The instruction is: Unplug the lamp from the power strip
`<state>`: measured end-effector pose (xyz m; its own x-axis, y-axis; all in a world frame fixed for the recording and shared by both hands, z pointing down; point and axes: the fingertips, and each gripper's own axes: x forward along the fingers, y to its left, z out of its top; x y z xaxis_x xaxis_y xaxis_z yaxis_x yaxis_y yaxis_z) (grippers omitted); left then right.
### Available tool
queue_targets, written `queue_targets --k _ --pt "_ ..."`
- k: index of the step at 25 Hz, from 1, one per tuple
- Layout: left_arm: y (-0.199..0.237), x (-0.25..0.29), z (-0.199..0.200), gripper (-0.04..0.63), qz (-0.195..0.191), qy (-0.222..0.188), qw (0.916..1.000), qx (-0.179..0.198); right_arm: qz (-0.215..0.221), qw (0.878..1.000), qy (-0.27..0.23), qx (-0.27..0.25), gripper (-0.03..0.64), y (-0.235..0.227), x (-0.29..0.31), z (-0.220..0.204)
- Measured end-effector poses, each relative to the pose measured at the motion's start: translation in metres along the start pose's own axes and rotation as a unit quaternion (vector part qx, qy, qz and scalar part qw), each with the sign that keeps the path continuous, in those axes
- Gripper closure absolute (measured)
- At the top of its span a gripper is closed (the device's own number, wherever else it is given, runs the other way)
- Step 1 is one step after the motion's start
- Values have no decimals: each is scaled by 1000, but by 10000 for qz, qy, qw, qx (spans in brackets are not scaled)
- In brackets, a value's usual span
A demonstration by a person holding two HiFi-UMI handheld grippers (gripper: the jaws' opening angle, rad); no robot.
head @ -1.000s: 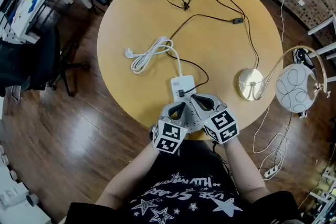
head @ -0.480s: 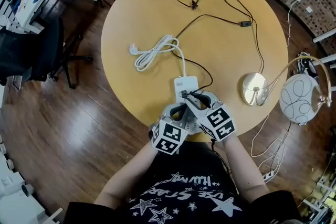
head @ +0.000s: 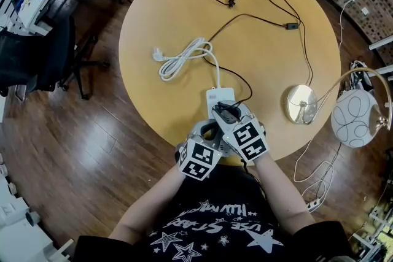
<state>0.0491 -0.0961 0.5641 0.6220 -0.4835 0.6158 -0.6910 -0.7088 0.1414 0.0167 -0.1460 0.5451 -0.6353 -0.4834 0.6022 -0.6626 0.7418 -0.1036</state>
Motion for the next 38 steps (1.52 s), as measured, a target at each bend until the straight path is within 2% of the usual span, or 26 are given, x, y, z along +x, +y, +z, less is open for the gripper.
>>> queue_targets --k 9,16,18,22,26,28,31,33,35,38 --pt "0 0 0 592 -97 -59 9999 -119 -268 9995 -109 -130 541 1 -2 1" --pt "0 0 0 592 -130 -119 9998 -127 -131 9994 -139 295 541 -5 -2 -8" --pt "1 0 0 592 -155 -121 9997 -168 -176 9996 -115 197 541 -3 -2 -5" --pt "2 -1 -1 592 -239 -45 9992 -313 -375 9987 45 -334 545 1 -3 2" --pt "1 0 0 592 -269 2 9993 -255 -495 9962 79 -712 546 0 -5 7" --pt "1 0 0 592 -275 13 9993 -257 -412 9979 -24 -502 546 0 -5 6" --pt "0 0 0 592 -276 3 9993 -265 -212 9992 -213 277 546 -5 -4 -4" --pt "0 0 0 592 -256 -11 9993 -273 -207 9989 -221 357 546 -6 -4 -6" --pt "1 1 0 592 -265 -33 9991 -336 -257 9992 -208 202 546 -5 -5 -3" --pt "1 1 0 592 -335 -9 9990 -308 -391 9985 -56 -391 548 0 -5 3"
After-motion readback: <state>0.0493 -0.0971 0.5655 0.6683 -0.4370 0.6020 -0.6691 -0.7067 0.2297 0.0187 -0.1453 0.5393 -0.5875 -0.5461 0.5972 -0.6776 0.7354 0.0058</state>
